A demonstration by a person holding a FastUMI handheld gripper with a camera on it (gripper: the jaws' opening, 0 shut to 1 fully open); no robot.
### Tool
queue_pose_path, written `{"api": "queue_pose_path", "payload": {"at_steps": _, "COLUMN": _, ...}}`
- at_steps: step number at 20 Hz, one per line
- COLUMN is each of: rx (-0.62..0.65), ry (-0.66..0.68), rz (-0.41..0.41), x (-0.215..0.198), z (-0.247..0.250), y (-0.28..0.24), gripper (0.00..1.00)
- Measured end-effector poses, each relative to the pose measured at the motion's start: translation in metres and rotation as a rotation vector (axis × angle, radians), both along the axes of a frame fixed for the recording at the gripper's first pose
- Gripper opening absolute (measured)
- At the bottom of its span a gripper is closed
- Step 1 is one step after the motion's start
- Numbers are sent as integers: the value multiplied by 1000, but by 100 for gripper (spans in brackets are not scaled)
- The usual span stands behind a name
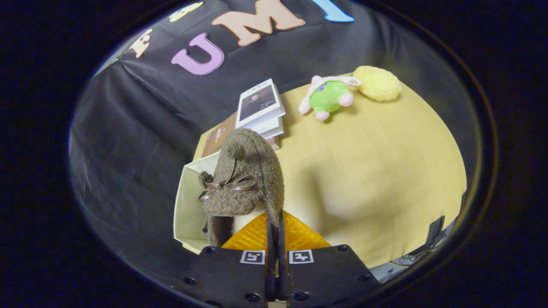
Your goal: Open the storage box then place both shoes into the box .Put the left shoe in first, then the right shoe, with the right side of both shoes facing outward in a uniform manner.
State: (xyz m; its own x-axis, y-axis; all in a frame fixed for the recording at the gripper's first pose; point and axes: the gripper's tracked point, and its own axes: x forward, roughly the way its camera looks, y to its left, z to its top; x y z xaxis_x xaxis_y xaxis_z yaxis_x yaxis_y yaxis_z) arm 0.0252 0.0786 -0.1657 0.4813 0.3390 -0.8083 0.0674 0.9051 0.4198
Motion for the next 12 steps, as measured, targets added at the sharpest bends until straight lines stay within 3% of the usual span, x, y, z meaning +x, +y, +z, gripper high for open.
{"api": "queue_pose_path", "payload": {"at_steps": 12, "rx": 52, "ry": -37, "rz": 44, "x": 11, "z": 14, "y": 113, "gripper": 6}}
